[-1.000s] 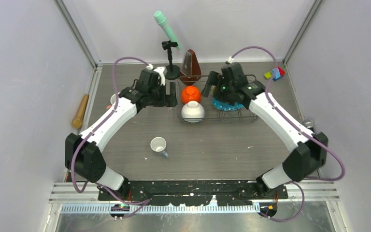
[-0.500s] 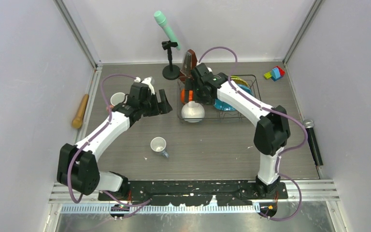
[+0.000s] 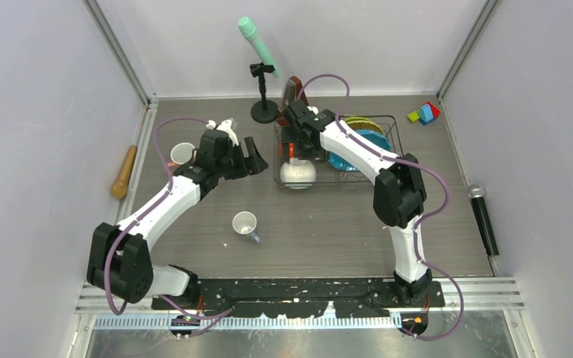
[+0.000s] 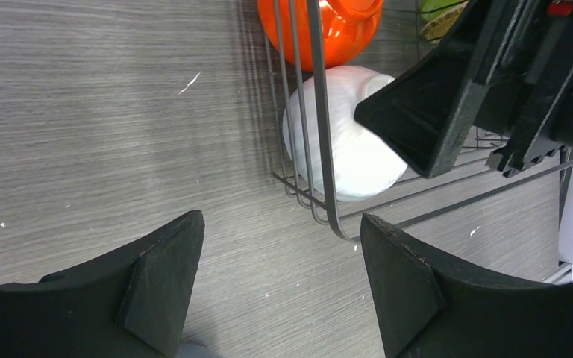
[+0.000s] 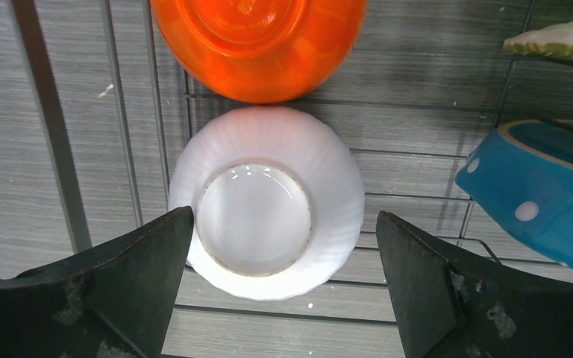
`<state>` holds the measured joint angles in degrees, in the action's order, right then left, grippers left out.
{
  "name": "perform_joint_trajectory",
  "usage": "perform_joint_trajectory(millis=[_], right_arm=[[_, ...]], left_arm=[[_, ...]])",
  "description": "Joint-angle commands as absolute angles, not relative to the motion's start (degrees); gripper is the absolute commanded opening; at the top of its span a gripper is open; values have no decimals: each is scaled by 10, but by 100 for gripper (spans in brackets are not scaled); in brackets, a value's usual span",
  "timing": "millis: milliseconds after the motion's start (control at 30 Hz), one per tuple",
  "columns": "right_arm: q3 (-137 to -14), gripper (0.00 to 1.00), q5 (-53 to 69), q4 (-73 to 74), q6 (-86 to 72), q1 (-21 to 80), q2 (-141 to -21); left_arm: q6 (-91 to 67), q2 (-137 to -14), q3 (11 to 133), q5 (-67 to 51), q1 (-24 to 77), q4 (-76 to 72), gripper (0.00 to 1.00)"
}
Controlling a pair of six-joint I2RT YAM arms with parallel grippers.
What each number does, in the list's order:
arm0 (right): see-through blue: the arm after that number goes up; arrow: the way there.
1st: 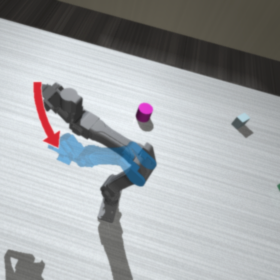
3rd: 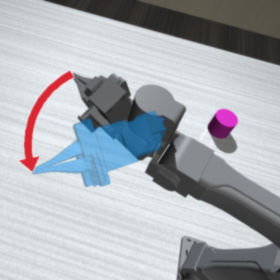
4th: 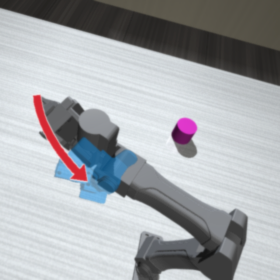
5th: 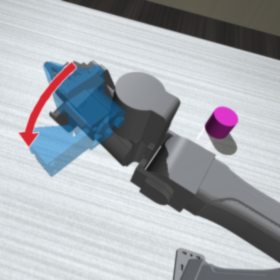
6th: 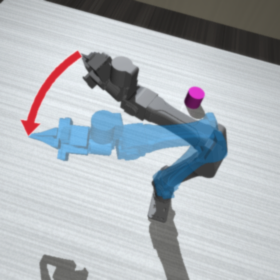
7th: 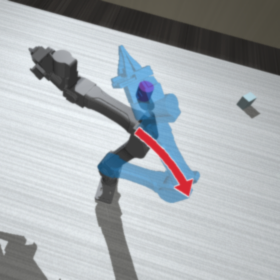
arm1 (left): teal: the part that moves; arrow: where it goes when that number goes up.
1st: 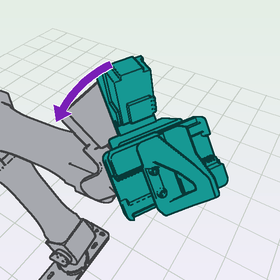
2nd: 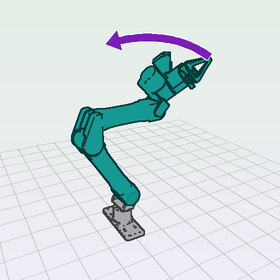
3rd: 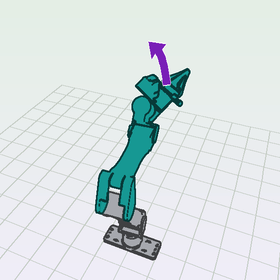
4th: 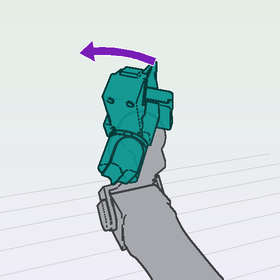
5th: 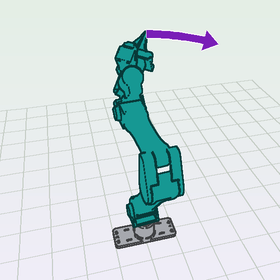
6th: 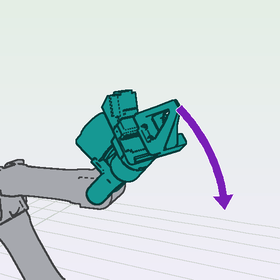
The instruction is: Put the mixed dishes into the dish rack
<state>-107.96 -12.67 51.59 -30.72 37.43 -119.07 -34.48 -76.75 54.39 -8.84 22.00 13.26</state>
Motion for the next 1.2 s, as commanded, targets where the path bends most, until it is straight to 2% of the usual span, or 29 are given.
perform_joint_trajectory(millis=[0,467,533,567,600,633,800,900,933,967,1000,1067,1167], right_arm=[[-1088,100,-101,531,-299,377,-1188],[-1025,100,26,502,-328,353,-1196],[-1019,91,16,494,-328,353,-1186],[-1016,75,12,490,-328,353,-1181],[-1011,66,5,483,-325,353,-1172],[-1009,51,3,480,-323,353,-1163],[-979,30,-45,445,-311,357,-1132],[-980,27,-50,441,-301,358,-1125],[-981,29,-50,441,-299,358,-1123],[-984,34,-49,442,-295,358,-1123],[-986,44,-49,444,-293,358,-1122],[-994,50,-48,448,-289,358,-1120],[-1008,41,-54,452,-286,358,-1120]], left_arm=[[-356,-770,544,-98,218,84,79],[-376,-818,550,-129,218,57,78],[-377,-822,550,-131,218,55,78],[-377,-823,549,-131,218,52,77],[-379,-825,548,-132,218,49,77],[-380,-826,547,-133,218,47,77],[-388,-831,549,-140,218,37,74],[-387,-833,553,-143,218,38,73],[-386,-833,554,-144,218,40,72],[-386,-833,555,-143,218,41,72],[-385,-832,556,-143,218,43,72],[-383,-830,556,-139,218,43,72],[-381,-830,558,-137,218,44,71]])
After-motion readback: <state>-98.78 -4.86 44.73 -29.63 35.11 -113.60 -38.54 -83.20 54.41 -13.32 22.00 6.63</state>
